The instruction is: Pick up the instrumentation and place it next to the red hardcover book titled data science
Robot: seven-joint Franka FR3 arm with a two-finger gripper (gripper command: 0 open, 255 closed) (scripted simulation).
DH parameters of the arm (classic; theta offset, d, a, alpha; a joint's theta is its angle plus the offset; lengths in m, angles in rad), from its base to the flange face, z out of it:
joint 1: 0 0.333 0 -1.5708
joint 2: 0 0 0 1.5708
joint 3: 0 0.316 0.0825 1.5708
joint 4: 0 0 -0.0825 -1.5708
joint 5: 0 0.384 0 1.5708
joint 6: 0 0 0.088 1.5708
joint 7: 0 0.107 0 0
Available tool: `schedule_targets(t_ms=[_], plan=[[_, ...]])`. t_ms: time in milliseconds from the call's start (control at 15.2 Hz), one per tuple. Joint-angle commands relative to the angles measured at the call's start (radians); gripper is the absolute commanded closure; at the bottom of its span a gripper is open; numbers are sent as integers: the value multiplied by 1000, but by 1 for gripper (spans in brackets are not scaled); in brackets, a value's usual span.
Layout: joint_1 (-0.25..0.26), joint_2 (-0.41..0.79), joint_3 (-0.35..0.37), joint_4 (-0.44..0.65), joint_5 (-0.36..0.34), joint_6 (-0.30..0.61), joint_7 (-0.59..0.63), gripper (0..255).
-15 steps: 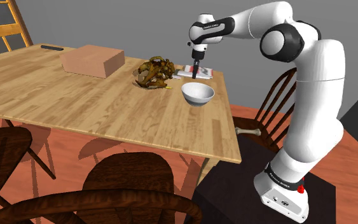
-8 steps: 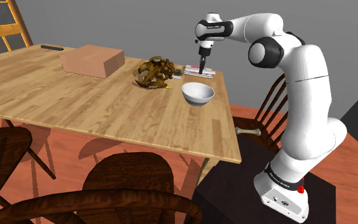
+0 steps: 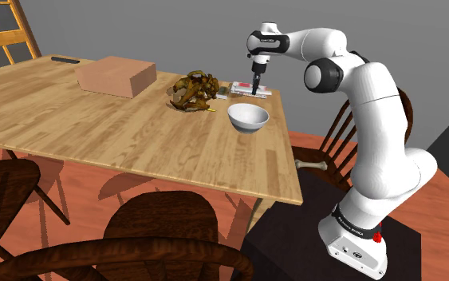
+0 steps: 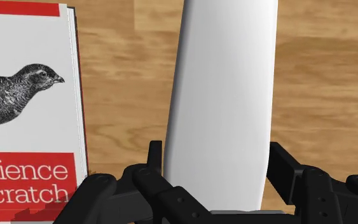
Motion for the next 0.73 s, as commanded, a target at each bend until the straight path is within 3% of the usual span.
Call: schedule_targets(t_ms=[0, 660], plan=[[1, 4, 0, -21, 0, 26, -1, 255], [4, 19, 1, -112, 3, 132, -4, 255]])
